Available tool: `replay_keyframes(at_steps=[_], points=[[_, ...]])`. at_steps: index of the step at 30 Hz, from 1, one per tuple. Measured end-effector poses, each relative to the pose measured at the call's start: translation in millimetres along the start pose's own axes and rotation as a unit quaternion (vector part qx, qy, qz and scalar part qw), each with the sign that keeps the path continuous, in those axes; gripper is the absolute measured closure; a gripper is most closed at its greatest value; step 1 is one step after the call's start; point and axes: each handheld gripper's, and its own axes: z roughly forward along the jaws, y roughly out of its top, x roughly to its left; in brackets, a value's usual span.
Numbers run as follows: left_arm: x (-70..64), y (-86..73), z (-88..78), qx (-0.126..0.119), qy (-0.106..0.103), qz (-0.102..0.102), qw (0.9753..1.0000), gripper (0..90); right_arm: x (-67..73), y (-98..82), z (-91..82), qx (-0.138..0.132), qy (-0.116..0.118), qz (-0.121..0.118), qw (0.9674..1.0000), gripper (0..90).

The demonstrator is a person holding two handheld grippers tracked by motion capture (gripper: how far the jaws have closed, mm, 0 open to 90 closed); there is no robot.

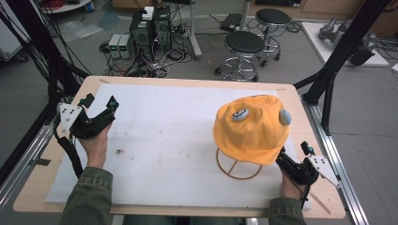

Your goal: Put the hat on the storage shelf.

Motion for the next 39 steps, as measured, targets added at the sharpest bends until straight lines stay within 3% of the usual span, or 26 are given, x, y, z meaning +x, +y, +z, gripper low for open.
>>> replay_keyframes(at_steps=[11,19,24,31,39], points=[[3.6,-29.0,-5.6,0.032,0.014,0.016,0.9993,21.4,0.1,-0.3,0.3,0.0,-0.001,0.0,1.0,11.4],[-0.4,-43.3,-13.1,0.068,0.007,0.047,0.9965,20.7,0.1,-0.4,-0.2,0.001,-0.002,-0.003,1.0,11.4],[1.1,-46.1,-17.7,0.075,0.013,0.05,0.9958,20.8,0.4,-0.5,-0.4,0.002,-0.002,-0.002,1.0,11.4],[7.2,-55.7,-23.9,0.081,0.021,0.033,0.9959,21.1,-0.1,-0.4,-1.5,0.002,-0.002,-0.002,1.0,11.5],[9.5,-55.9,-28.4,0.076,0.02,0.025,0.9966,21.3,0.3,-0.4,-1.9,0.001,-0.002,-0.003,1.0,11.4]])
